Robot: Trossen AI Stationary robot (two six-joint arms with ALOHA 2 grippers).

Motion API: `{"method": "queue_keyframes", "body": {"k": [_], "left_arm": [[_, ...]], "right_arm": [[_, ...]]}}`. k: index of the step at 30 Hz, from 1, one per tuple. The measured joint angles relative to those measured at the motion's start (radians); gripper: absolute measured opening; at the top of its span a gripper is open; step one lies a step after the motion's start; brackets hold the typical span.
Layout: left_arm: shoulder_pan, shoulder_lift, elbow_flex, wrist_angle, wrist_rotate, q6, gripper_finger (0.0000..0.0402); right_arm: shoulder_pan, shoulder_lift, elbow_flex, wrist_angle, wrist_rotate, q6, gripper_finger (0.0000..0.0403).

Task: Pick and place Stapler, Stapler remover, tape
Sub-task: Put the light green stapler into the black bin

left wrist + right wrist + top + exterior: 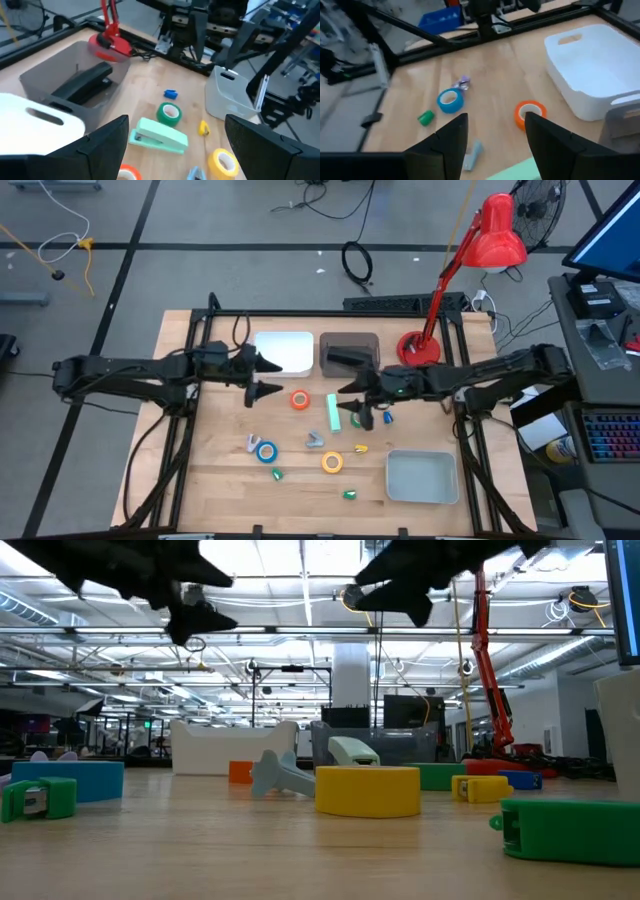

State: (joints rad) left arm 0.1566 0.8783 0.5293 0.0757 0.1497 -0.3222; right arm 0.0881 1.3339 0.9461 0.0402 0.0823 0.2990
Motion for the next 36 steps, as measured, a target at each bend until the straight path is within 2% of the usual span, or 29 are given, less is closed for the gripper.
{"method": "queue_keyframes", "body": {"k": [6,12,14,18,20,25,36], "left_arm": [[-0.002,-0.115,0.000,-0.190,0.000,0.014,0.0333],[-0.018,-0.145,0.000,-0.239,0.000,0.067,0.0333],[-0.024,-0.144,0.000,-0.243,0.000,0.080,0.0333],[-0.035,-0.144,0.000,-0.264,0.000,0.107,0.0333],[-0.037,-0.144,0.000,-0.274,0.000,0.119,0.0333],[-0.036,-0.144,0.000,-0.311,0.000,0.126,0.0333],[-0.035,-0.144,0.000,-0.345,0.007,0.161,0.0333]], "right_arm": [[-0.001,0.155,0.223,-0.265,0.067,0.019,0.0193],[-0.022,0.301,0.385,-0.531,0.125,0.265,0.0205],[-0.033,0.337,0.401,-0.527,0.084,0.364,0.0215],[-0.058,0.390,0.405,-0.495,-0.144,0.451,0.0234],[-0.067,0.421,0.405,-0.495,-0.198,0.501,0.0237],[-0.073,0.442,0.405,-0.500,-0.159,0.529,0.0224],[-0.076,0.443,0.405,-0.500,-0.166,0.580,0.0194]]}}
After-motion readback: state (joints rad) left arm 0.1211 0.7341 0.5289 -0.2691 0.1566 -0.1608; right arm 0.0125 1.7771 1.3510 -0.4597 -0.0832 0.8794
